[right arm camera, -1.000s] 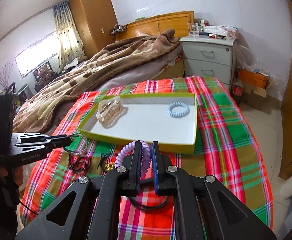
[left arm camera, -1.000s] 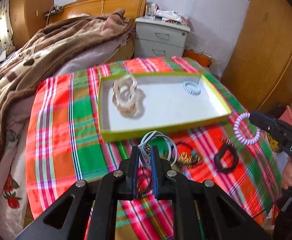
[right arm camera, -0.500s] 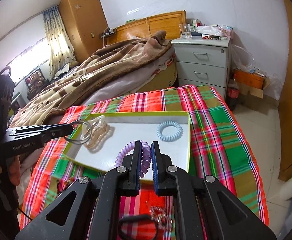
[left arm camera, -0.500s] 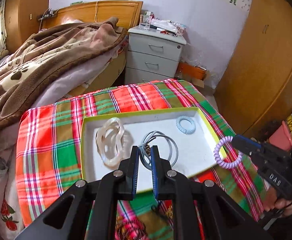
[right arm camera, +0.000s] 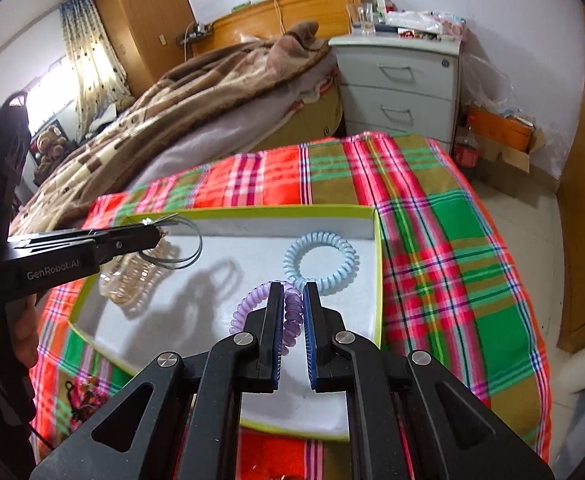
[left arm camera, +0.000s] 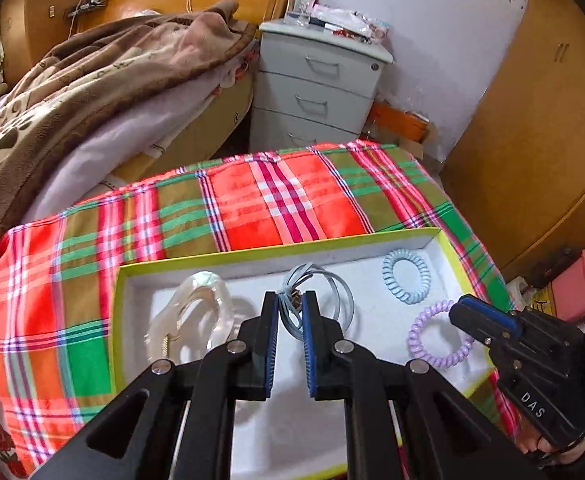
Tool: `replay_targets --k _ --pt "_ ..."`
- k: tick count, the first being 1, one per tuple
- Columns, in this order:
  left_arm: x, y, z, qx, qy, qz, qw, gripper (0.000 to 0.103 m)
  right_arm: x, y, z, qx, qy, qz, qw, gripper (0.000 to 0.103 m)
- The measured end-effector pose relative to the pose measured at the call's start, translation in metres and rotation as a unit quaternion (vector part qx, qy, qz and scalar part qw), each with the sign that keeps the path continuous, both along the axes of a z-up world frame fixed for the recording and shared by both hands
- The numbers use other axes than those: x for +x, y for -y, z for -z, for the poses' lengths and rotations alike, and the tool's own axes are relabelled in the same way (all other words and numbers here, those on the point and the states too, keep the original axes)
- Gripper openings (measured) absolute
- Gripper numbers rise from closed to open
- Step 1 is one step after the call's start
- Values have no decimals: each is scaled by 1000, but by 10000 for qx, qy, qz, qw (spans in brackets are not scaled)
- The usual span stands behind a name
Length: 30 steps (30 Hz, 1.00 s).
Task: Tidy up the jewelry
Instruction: 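Carry the lavender tie with the right gripper while the left gripper carries the grey cord ties into the box, then open the right gripper over the box while the left gripper releases the grey cord ties beside it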
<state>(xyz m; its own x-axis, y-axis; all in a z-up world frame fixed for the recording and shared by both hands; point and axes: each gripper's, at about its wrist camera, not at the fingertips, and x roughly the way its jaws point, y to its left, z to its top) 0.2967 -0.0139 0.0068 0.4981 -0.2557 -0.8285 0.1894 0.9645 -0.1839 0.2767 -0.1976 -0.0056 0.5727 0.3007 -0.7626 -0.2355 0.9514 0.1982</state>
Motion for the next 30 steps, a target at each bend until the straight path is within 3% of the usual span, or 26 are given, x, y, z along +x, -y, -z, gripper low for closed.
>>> replay_targets --k 9,24,30 --pt "17 9 28 82 -309 -35 9995 12 8 0 17 -241 -158 -33 9996 10" --pt "22 16 35 215 -363 -36 9991 13 10 -3 20 -474 -92 -97 9988 10" --pt "21 15 33 206 -353 -27 9992 25 10 -1 19 -429 -68 -70 9990 10"
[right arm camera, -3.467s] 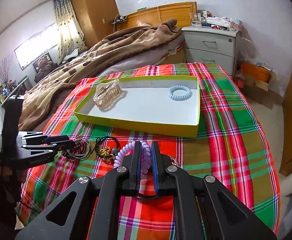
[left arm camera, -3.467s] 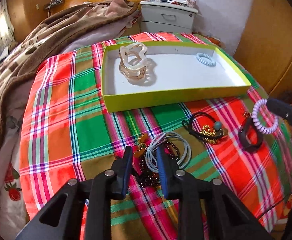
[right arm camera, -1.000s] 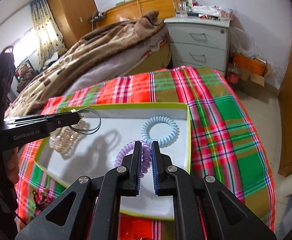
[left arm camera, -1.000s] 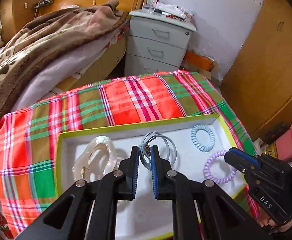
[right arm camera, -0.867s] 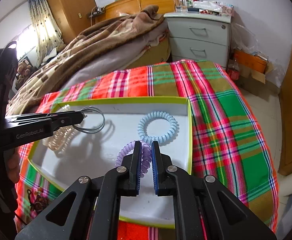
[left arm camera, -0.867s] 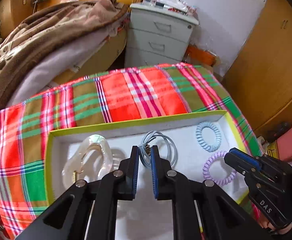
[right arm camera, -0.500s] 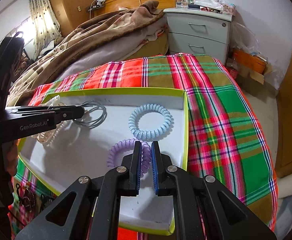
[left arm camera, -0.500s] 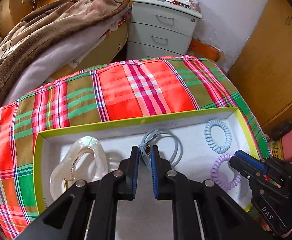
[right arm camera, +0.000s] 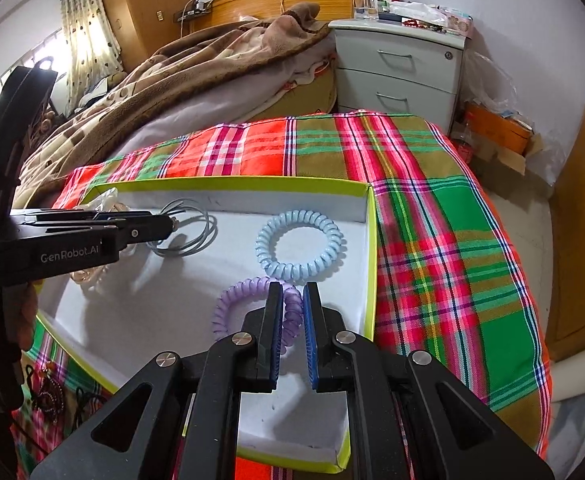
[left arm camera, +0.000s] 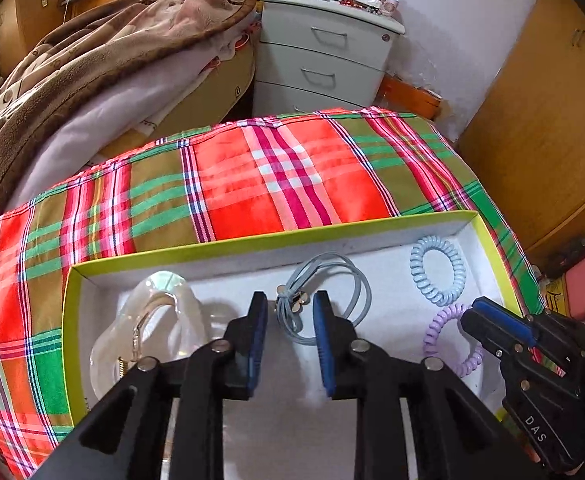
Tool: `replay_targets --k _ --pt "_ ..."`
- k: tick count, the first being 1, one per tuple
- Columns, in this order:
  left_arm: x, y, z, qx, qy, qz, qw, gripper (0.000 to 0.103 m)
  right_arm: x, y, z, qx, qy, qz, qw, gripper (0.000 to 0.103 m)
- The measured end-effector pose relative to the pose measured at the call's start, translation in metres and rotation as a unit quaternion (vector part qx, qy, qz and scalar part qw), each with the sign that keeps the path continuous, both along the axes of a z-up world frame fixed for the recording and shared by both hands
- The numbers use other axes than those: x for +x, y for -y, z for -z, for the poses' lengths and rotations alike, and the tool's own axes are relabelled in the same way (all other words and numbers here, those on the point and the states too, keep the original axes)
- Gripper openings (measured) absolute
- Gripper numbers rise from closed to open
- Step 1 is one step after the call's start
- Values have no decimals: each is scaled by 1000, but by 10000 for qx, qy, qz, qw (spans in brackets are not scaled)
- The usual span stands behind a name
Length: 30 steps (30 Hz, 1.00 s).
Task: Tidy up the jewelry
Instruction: 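Open the right gripper over the box while the left gripper releases the grey cord ties beside it, then move the right gripper to the black band while the left gripper approaches the beaded bracelets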
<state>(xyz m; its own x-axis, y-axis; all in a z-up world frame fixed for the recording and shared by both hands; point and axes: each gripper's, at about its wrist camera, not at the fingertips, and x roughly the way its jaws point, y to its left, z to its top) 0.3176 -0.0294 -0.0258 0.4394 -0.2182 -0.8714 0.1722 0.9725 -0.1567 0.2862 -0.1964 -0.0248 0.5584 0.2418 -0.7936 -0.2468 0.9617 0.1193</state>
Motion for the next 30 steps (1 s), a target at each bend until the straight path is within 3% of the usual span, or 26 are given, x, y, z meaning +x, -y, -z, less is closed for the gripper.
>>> replay_targets --k 4,7,17,30 --pt "-3 -1 -4 -40 48 -6 10000 32 -2 3 -3 67 69 38 9999 12" --pt "-7 1 -9 -47 125 53 9999 39 -5 5 -6 163 101 70 9998 20" --pt "-32 -3 -35 -55 409 108 9991 43 -20 14 -26 344 324 176 9987 23" --pt "-108 -40 -65 -350 774 -106 9963 45 -70 23 -48 642 562 177 9962 24"
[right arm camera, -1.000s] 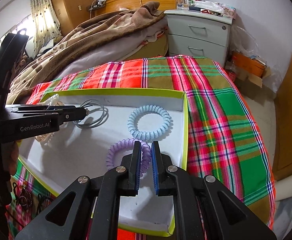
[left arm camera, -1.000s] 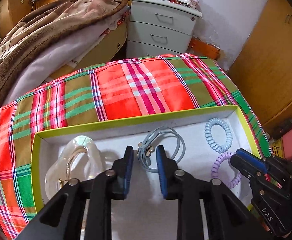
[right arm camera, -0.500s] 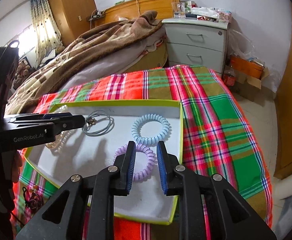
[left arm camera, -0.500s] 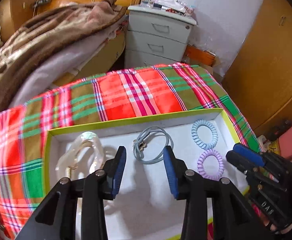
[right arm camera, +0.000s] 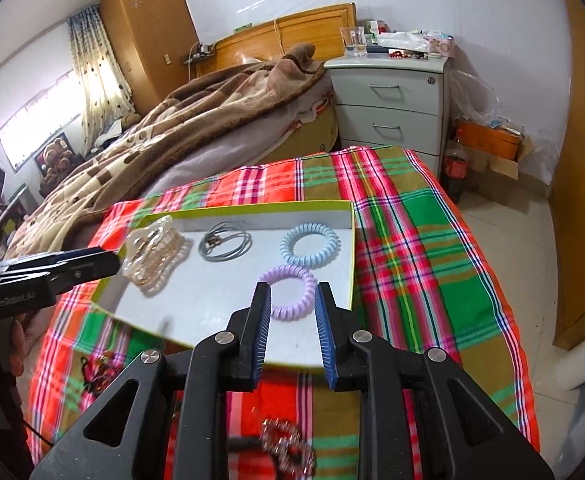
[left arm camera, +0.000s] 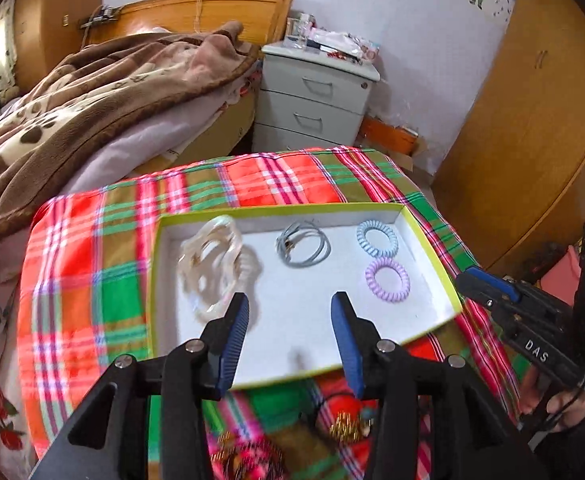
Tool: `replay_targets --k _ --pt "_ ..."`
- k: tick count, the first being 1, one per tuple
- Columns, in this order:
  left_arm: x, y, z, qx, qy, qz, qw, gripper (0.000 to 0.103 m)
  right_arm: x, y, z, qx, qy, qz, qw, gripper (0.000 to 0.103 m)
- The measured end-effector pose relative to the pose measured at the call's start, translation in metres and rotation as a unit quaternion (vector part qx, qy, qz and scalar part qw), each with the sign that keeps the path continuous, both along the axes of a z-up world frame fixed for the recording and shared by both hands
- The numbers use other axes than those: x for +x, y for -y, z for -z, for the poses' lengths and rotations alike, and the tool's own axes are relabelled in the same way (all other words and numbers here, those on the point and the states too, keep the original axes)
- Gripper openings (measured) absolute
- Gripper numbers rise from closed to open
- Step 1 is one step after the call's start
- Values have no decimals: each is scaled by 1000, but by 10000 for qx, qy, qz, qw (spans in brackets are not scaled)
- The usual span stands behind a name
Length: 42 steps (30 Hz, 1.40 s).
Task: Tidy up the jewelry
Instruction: 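Move the right gripper to the black band while the left gripper approaches the beaded bracelets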
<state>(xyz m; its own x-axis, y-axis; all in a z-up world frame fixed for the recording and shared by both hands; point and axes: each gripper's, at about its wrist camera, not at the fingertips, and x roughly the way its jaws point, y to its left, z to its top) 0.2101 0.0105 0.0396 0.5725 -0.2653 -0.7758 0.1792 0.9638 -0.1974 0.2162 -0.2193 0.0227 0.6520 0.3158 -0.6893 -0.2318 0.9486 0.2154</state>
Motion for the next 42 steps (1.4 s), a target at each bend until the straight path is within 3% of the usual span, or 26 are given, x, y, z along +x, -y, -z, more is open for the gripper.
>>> replay_targets --k 10,11,12,14,25,32,34,36,42 --pt "-58 -40 1 -186 120 -401 9989 45 -37 6 1 178 5 64 9998 25" --pt "-64 -43 3 -209 101 -423 9988 45 -42 5 3 164 -17 66 9998 31" --pt "-70 -46 6 -203 83 -468 9987 45 -45 5 4 155 -32 60 9999 44" --pt "-80 -50 12 -149 42 -524 9985 45 -54 5 7 165 -42 62 9998 49" --pt "-115 -84 44 -304 -280 -880 9953 46 -85 0 35 -110 -546 199 9982 49" --pt "-123 -90 53 -356 -369 -934 9943 46 -94 0 44 -19 -646 264 9976 49" --pt "-123 -88 54 -359 -378 -912 9945 46 -93 -3 45 -22 -682 255 9973 43" --pt "-124 -86 54 -369 -380 -876 9947 46 -94 -6 46 -30 -703 240 9972 28" --pt "-124 -78 57 -376 -447 -738 9956 46 -88 -11 49 -134 -811 319 9961 27"
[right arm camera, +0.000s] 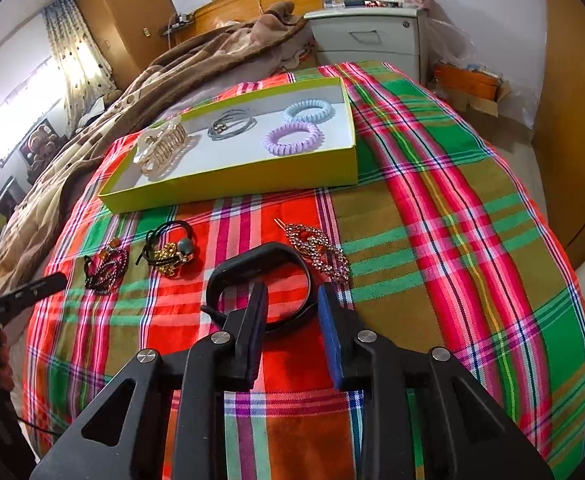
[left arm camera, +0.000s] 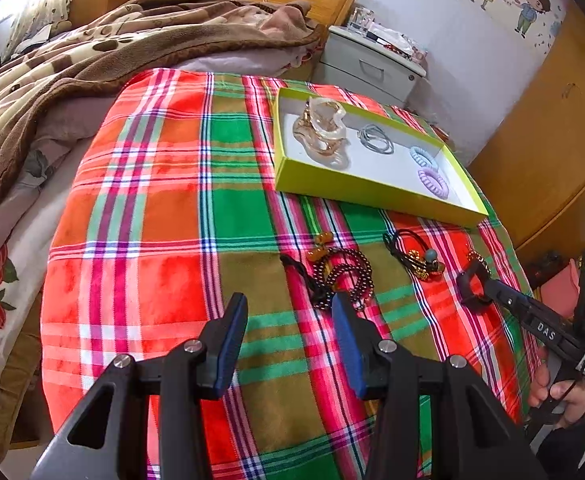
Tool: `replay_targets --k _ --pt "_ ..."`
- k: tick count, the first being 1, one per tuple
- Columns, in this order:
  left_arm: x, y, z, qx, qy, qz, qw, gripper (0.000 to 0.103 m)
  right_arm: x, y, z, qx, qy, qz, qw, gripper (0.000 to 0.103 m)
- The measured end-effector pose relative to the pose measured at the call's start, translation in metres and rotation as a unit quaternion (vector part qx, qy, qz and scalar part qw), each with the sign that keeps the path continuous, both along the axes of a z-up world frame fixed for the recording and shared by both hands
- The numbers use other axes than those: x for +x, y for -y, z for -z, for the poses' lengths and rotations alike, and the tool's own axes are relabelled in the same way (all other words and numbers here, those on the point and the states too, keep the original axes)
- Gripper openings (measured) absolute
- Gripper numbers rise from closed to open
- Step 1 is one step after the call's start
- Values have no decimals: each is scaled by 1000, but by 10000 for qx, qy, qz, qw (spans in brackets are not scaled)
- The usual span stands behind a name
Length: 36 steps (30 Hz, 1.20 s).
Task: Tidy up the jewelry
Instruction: 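Move the right gripper to the black band while the left gripper approaches the beaded bracelets, then grasp the black band with the right gripper while the left gripper grasps the dark beaded bracelets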
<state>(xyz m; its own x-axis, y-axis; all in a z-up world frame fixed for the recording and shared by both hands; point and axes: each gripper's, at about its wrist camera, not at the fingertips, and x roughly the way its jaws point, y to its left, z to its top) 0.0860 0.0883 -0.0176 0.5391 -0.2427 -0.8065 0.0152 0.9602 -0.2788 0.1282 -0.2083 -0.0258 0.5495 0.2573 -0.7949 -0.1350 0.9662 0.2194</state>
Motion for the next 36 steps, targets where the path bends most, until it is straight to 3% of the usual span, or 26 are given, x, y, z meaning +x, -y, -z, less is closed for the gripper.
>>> replay_targets --k 8,11,16,29,36 --pt "0 3 0 -16 -3 69 10000 46 11 -13 4 -502 -76 -47 9987 27" --pt "0 3 2 -19 -48 87 9999 46 11 -15 3 -708 -63 -71 9974 15" --pt "1 7 5 -49 -85 168 9998 46 11 -14 2 -794 -13 -76 9968 7" --pt "13 16 10 -161 -241 239 9993 46 2 -2 -9 -209 180 -91 9996 5" --pt "24 28 17 161 -329 115 9993 46 -1 -2 -17 -22 337 -158 9993 5"
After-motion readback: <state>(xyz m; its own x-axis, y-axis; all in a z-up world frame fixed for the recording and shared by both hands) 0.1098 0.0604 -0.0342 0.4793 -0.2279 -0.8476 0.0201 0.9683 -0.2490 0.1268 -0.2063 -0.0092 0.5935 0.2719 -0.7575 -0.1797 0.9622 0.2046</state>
